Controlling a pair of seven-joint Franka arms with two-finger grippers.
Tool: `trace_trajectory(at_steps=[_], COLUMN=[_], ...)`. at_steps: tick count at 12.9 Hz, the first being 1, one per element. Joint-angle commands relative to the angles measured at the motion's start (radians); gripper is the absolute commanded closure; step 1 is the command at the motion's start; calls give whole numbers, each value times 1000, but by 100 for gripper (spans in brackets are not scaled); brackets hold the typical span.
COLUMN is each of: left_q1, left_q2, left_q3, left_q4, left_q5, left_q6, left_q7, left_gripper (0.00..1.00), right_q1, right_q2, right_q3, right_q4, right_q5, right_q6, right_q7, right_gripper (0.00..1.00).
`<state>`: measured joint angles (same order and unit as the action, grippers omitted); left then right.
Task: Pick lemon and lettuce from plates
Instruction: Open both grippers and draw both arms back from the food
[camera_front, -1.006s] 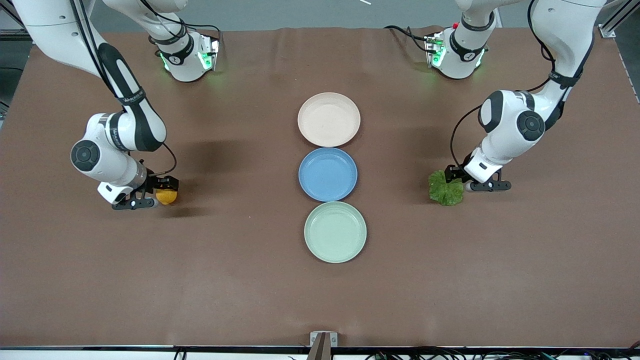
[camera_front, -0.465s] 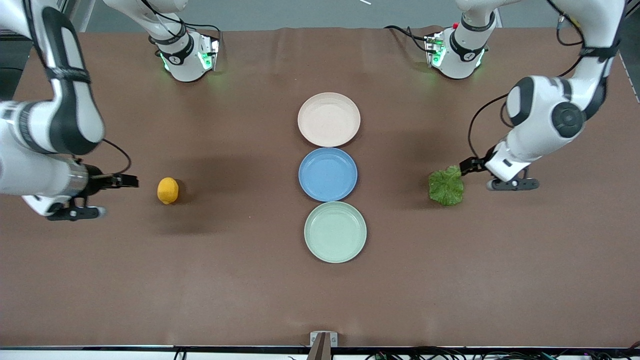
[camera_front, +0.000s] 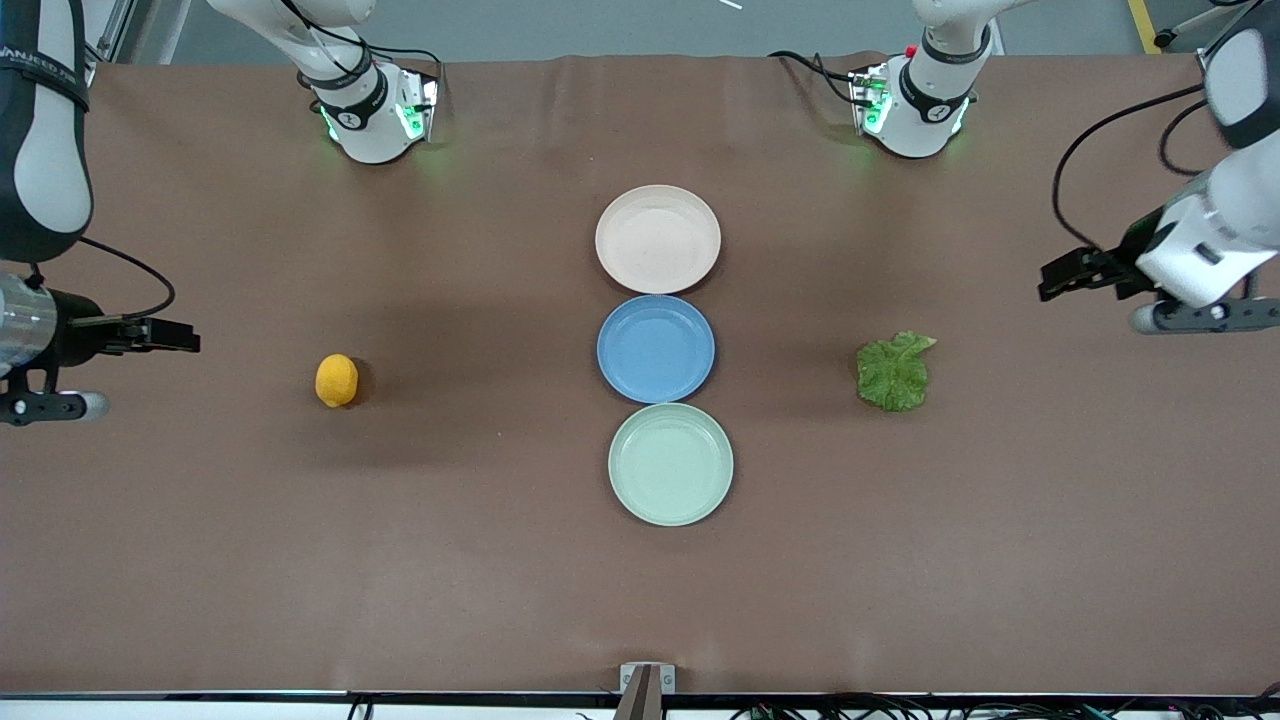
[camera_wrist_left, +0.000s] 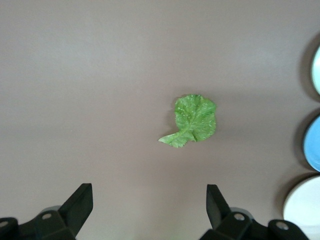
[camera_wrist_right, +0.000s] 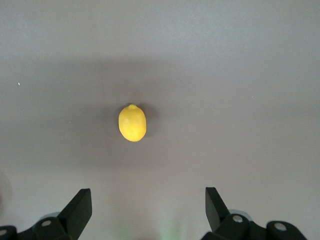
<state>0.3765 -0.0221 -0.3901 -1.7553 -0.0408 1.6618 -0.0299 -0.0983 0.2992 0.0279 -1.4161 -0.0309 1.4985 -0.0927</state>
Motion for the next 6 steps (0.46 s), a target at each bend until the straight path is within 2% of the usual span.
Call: trace_trajectory(at_steps=[1, 6], left_q1=[5, -1], left_q2=[27, 24], left_q3=[-9, 16], left_q4=[138, 269], left_q5=[9, 10], left_q6=[-120, -192], left_q7=[10, 10], left_gripper=[0, 0], right_q1=[-20, -14], right_q2=[23, 12], right_q3=[14, 18], right_q4=[81, 74], right_q5=[6, 25], right_q6=[-24, -56], right_q7=[-10, -16], right_gripper=[0, 0])
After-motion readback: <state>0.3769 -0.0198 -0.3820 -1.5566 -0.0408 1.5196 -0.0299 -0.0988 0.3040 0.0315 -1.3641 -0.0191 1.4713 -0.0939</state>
